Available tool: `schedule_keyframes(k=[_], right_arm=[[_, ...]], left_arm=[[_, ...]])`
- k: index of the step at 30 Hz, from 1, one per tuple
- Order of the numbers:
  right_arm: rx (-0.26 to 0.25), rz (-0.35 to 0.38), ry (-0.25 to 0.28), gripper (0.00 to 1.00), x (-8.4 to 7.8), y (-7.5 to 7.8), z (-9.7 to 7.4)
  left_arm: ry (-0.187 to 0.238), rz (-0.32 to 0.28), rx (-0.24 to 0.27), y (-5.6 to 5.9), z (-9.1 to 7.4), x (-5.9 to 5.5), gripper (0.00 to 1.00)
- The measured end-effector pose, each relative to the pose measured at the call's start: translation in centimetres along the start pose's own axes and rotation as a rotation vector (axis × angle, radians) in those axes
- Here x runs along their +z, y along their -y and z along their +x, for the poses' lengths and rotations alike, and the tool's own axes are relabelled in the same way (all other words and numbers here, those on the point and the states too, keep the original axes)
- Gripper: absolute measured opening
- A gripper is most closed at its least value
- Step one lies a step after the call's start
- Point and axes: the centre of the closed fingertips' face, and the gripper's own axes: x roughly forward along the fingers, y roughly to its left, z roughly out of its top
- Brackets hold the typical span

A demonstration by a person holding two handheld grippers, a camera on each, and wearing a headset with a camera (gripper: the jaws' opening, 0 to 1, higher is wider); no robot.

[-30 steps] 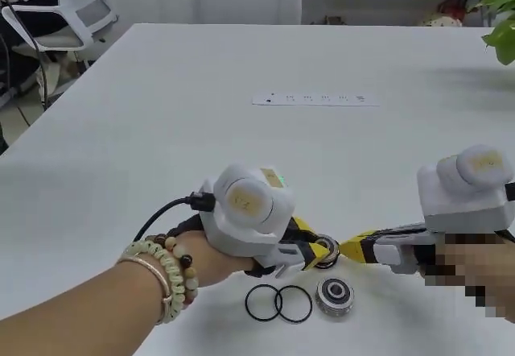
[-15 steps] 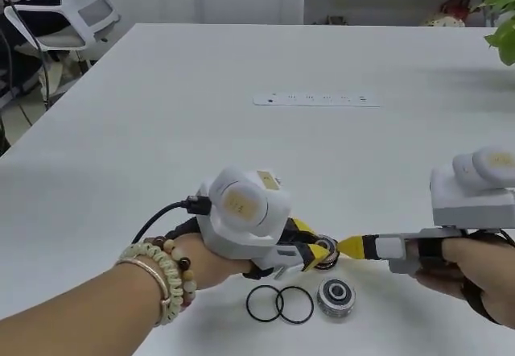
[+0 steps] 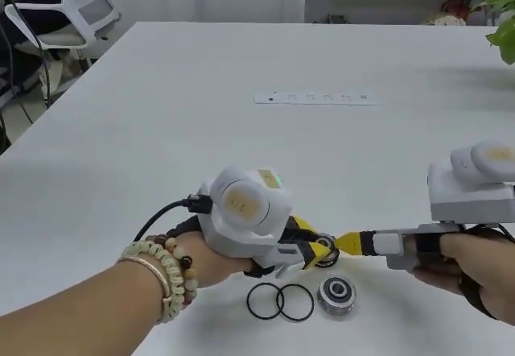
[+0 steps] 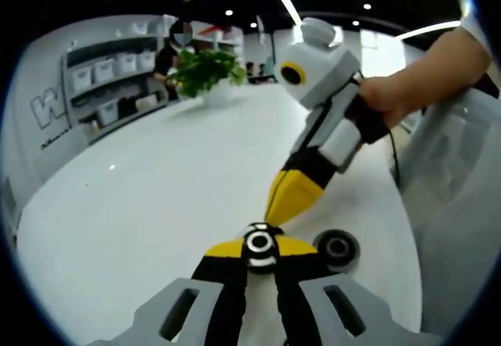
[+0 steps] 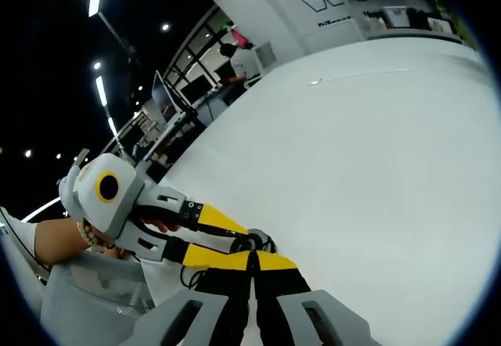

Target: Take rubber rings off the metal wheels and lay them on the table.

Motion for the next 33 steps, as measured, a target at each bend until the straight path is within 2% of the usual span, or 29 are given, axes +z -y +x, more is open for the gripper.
schedule_keyframes(k=[33], right_arm=[[0.026, -0.042, 0.005, 0.0, 0.3, -0.63, 0.15]], left_arm=[[0.003, 0.008, -0.003, 0.13, 0.04, 0.05, 0.14]])
